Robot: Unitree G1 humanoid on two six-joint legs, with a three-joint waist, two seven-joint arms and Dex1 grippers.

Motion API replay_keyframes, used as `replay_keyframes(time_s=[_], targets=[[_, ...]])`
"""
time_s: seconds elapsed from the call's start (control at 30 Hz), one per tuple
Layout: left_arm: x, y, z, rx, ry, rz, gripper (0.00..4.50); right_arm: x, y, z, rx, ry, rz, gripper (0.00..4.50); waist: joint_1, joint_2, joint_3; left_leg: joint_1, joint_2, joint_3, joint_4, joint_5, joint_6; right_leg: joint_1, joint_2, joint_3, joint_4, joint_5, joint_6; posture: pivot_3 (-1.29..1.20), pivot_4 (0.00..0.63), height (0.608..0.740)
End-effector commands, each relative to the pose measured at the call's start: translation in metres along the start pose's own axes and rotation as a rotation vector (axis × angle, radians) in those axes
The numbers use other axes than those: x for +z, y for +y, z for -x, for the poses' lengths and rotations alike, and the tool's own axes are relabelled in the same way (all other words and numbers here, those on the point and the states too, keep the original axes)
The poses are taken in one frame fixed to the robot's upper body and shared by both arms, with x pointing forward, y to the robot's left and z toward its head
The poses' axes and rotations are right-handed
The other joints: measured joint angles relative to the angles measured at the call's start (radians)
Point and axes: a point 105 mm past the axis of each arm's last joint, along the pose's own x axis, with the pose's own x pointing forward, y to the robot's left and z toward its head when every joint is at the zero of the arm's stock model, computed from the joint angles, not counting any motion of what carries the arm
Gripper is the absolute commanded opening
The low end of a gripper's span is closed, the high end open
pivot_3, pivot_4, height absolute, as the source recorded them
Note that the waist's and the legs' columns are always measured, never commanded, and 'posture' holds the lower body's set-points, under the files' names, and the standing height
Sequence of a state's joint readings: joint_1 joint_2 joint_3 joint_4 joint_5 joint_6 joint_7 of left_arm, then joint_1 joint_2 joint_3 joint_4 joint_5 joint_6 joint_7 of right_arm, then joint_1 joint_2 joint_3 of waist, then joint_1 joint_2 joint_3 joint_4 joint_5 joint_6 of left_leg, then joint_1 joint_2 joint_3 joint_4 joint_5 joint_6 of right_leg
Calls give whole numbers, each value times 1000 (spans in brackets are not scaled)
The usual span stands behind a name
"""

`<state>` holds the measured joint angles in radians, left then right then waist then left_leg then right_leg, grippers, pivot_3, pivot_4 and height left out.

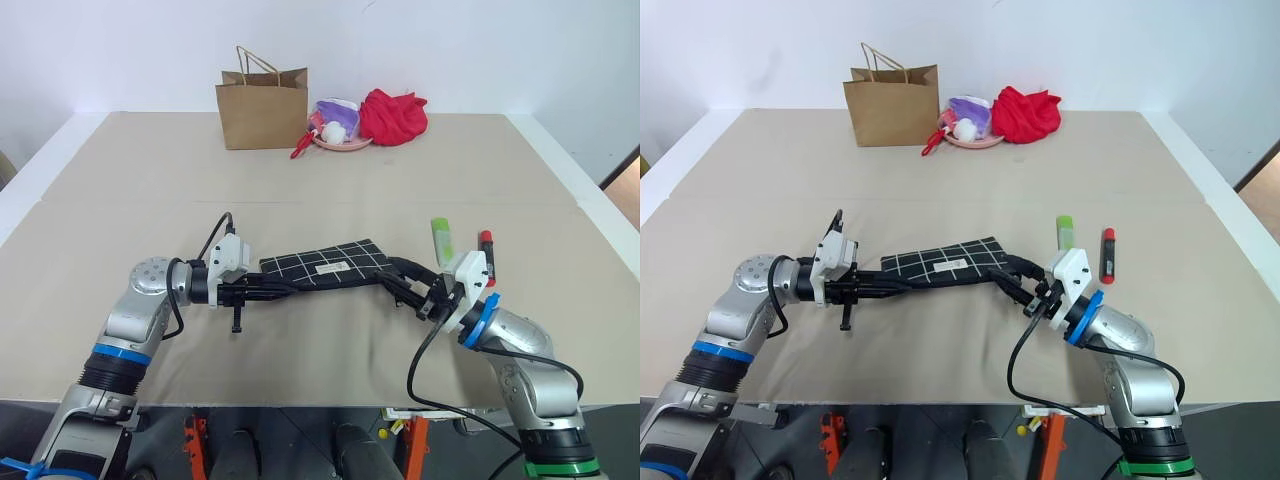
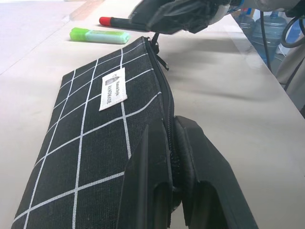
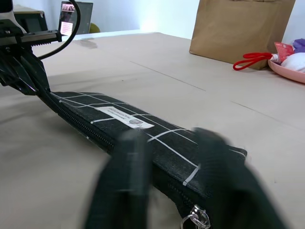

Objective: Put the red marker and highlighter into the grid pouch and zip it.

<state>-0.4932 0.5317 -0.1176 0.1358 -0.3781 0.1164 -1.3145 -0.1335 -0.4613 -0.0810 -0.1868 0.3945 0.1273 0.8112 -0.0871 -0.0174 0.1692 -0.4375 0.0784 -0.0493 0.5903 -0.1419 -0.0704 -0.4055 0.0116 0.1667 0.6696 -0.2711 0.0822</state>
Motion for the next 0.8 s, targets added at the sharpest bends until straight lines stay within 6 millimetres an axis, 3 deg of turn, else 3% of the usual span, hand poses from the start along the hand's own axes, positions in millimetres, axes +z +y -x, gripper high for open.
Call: replay_keyframes(time_s=[0.03, 0.23, 0.43, 0.8], targets=[[14, 2, 3, 16, -42, -35, 0, 4, 0, 3, 16, -9, 58, 36, 0, 0, 0, 0, 0, 0, 0, 0, 0, 0, 0, 0, 0, 0, 0, 0, 150, 740], [21, 4, 3, 18, -60, -27, 0, 5, 1, 0, 13, -33, 55, 36, 0, 0, 0, 0, 0, 0, 0, 0, 0, 0, 0, 0, 0, 0, 0, 0, 150, 740], [16, 3, 1, 14, -39, -46, 0, 27, 14, -17, 82, -84, 23, 36, 0, 0, 0, 0, 0, -1, 0, 0, 0, 0, 0, 0, 0, 0, 0, 0, 150, 740], [16, 3, -9, 6, -33, -150, 0, 36, 69, -46, 362, -42, 2, 36, 6, 0, 0, 0, 0, -2, 0, 0, 0, 0, 0, -1, 1, 0, -1, 0, 150, 740]])
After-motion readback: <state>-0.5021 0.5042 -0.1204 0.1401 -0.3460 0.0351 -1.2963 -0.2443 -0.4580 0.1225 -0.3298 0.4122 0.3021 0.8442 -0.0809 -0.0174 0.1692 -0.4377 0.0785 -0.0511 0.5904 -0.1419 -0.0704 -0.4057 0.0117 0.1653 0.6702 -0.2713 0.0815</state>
